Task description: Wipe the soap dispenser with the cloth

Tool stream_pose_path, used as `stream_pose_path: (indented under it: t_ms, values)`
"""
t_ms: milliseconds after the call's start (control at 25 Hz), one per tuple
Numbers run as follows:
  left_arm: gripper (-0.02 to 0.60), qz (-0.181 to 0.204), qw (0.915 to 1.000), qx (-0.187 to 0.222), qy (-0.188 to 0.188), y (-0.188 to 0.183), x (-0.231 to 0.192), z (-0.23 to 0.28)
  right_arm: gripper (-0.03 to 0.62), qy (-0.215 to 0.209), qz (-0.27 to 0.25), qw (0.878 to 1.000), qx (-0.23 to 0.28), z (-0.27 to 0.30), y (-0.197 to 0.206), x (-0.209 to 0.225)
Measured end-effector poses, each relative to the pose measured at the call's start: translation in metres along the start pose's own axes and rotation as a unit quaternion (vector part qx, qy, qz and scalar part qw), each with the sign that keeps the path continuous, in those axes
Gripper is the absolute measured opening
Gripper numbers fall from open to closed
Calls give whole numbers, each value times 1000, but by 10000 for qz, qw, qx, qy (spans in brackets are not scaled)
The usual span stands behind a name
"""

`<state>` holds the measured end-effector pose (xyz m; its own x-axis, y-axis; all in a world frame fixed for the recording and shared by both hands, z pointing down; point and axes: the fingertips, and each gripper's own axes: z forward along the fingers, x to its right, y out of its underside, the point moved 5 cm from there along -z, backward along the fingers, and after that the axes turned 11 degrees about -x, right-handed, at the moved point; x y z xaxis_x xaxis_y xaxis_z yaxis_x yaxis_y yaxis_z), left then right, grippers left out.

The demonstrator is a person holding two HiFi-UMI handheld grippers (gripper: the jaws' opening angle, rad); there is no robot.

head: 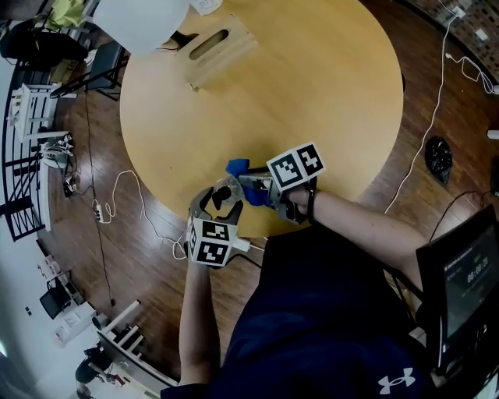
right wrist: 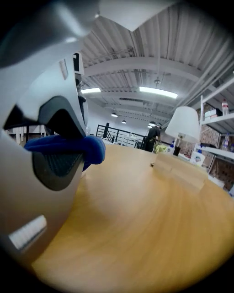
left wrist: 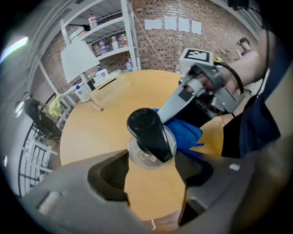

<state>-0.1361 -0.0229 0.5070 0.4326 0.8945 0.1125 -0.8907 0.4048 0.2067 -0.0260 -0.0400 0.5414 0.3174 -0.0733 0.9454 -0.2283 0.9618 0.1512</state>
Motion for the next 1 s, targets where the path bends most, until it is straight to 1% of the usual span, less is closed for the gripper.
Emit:
stream_pose_path:
  t_ms: [80, 160, 200, 240, 280, 320, 360, 400, 440, 480, 520, 560, 600, 680, 720, 800, 840, 920, 960, 1000]
  values:
    - [317, 628, 9980, -94, 52, 0, -2, 2, 80, 167, 235, 9995, -96, 7, 4, 23]
    - [318, 1076, 9940, -146, 120, -1, -4, 2, 80, 318, 412, 9985, -172, 13, 9, 40]
    - [319, 1206, 9925, -147, 137, -1, -4, 2, 80, 335, 482, 9981, -180, 14, 11, 45]
    - [321, 1254, 9919, -140, 130, -2, -5, 2, 80, 328, 528, 9979, -174, 14, 11, 47]
    - [322, 1182, 9929, -129, 102, -2, -5, 2, 80, 319, 541, 9979, -169, 14, 11, 47]
    - [323, 931, 9956, -110, 83, -1, -5, 2, 80, 319, 514, 9980, -173, 12, 11, 44]
    - [326, 445, 9989, -64, 124, -1, -4, 1, 80, 319, 454, 9983, -182, 10, 12, 39]
    - [331, -276, 9993, 41, 267, -3, -2, -2, 80, 298, 375, 9987, -180, 7, 12, 32]
    - [334, -1111, 9924, 212, 488, -5, 2, -7, 80, 248, 285, 9992, -156, 3, 12, 22]
    - [344, -1869, 9791, 403, 694, -7, 5, -11, 80, 171, 186, 9996, -110, -2, 12, 10]
    - [359, -2400, 9660, 542, 800, -9, 7, -14, 80, 85, 80, 9999, -55, -7, 10, -1]
    - [359, -2659, 9590, 594, 788, -9, 8, -15, 80, 12, -31, 10000, -1, -10, 8, -11]
    - [357, -2680, 9592, 577, 691, -9, 7, -13, 81, -28, -139, 9999, 41, -11, 5, -19]
    - [325, -2342, 9695, 515, 497, -8, 4, -9, 80, -37, -288, 9996, 61, -9, 0, -24]
    - [324, -2131, 9744, 517, 491, -8, 2, -7, 80, -52, -292, 9995, 49, -8, -2, -22]
    - [322, -1653, 9830, 529, 606, -5, -1, -6, 80, -110, -120, 9999, 19, -3, -4, -10]
    - [322, -1333, 9873, 545, 672, -4, -2, -6, 80, -99, 14, 10000, -2, 0, -3, -1]
    - [321, -516, 9940, 604, 757, -2, -2, -4, 80, 62, 265, 9996, -65, 4, 2, 21]
    - [321, -104, 9949, 627, 785, -3, -2, -3, 80, 171, 374, 9991, -96, 5, 6, 31]
    - [322, 224, 9944, 630, 818, -4, -2, -3, 80, 254, 465, 9985, -112, 4, 9, 38]
